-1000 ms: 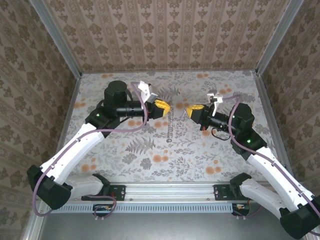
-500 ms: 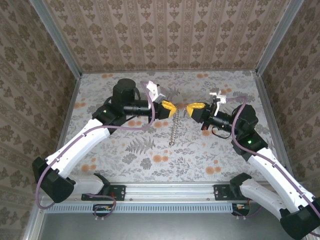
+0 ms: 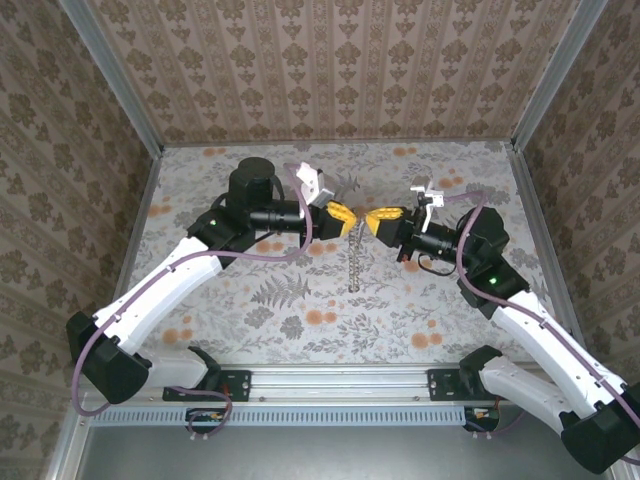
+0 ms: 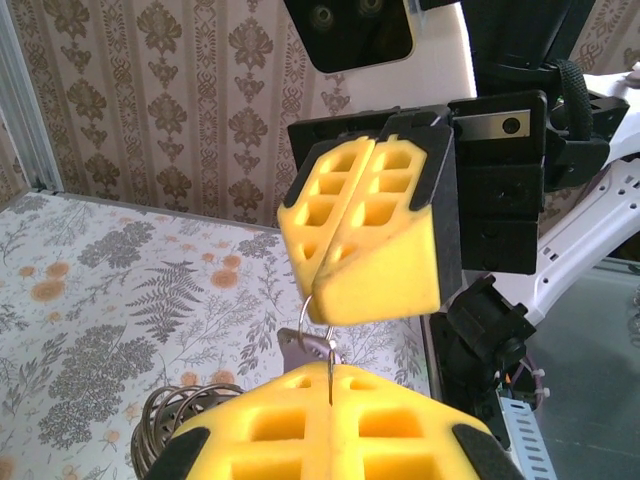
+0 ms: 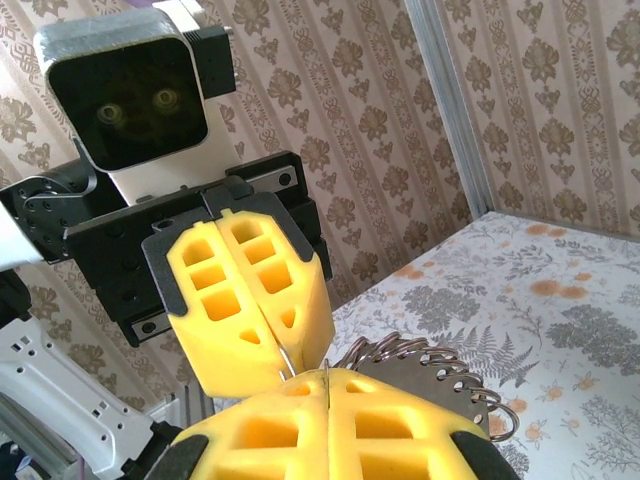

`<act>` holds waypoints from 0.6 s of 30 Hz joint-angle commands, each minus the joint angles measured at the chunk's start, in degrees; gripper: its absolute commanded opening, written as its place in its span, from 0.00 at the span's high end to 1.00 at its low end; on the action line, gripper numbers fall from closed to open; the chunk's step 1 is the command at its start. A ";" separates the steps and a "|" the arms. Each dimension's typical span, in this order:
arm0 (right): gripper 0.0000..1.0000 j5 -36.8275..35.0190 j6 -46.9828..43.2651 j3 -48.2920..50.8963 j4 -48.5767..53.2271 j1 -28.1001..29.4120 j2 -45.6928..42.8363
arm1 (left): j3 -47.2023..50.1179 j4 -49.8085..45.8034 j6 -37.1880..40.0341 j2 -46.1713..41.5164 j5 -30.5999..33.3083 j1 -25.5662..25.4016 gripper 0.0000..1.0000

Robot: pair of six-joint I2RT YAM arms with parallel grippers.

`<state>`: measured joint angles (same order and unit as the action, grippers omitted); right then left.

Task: Put the keys on the keyring

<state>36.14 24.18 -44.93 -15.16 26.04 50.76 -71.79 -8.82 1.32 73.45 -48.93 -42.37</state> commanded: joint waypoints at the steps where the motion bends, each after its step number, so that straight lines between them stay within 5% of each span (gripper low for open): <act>1: 1.00 0.99 0.02 -1.92 -2.46 0.83 0.06 | -3.01 2.58 0.13 0.37 -1.92 -0.57 1.00; 10: 1.00 -0.49 -1.27 -2.10 -0.74 1.56 -0.55 | -3.29 2.36 0.35 0.58 -1.74 -0.76 1.00; 18: 1.00 -11.61 -3.53 -1.32 7.59 1.38 -4.64 | -2.67 2.32 0.78 -0.49 0.43 -0.72 1.00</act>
<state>29.76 22.35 -44.95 -10.35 27.27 48.40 -72.73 -8.58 1.32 73.93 -48.86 -42.72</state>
